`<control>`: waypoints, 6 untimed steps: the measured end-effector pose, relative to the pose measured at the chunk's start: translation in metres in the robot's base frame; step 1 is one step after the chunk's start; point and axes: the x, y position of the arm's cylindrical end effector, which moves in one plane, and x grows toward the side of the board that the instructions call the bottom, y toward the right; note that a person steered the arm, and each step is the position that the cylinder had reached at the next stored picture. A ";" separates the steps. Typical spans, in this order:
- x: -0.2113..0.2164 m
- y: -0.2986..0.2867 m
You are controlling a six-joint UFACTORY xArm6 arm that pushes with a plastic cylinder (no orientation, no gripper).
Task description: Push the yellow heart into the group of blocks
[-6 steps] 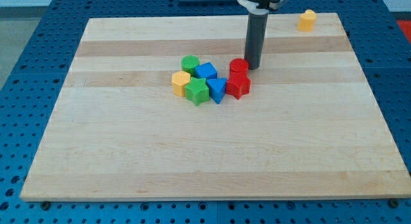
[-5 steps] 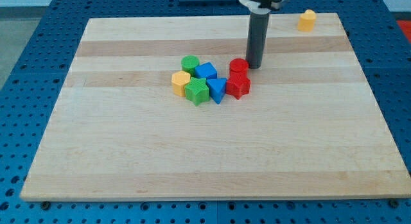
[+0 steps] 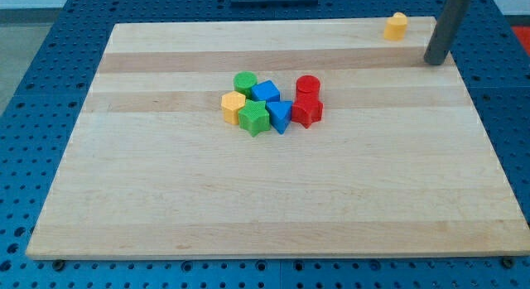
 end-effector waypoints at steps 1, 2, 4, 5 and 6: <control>-0.008 0.000; -0.044 0.004; -0.093 0.013; -0.103 -0.004; -0.098 -0.018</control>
